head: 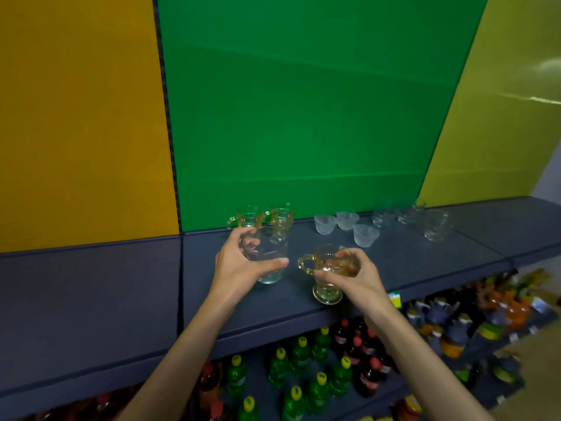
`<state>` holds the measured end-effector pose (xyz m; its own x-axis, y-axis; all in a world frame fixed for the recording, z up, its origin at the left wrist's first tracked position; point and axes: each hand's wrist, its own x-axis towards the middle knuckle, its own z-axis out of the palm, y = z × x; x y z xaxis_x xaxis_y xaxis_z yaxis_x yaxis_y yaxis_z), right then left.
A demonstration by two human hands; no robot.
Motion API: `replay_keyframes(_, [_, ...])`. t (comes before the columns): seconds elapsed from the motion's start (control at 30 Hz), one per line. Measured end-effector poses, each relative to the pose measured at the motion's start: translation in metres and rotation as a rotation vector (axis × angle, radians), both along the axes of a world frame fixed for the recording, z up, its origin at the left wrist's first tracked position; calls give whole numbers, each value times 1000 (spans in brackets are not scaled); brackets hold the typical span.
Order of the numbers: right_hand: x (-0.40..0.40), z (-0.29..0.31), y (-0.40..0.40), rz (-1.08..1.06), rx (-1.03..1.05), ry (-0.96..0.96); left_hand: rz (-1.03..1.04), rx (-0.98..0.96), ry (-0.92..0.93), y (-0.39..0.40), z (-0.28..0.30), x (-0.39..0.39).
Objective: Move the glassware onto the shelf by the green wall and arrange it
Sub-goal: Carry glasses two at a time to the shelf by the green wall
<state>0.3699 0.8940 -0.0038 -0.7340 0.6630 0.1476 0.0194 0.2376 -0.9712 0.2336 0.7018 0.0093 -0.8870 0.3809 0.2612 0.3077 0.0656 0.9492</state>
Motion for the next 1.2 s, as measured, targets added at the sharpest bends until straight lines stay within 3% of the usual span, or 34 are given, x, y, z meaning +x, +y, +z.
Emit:
replay_keyframes(0.4, [-104, -3, 44, 118, 58, -86, 214, -109, 19, 4, -2, -49])
replay_keyframes(0.73, [-131, -8, 64, 269, 122, -126, 361, -95, 78, 20, 15, -36])
replay_keyframes(0.93, [-107, 13, 93, 394, 469, -219, 368, -71, 131, 68, 32, -13])
replay_keyframes(1.2, [-36, 44, 201, 219, 898, -231, 257, -25, 155, 184, 49, 29])
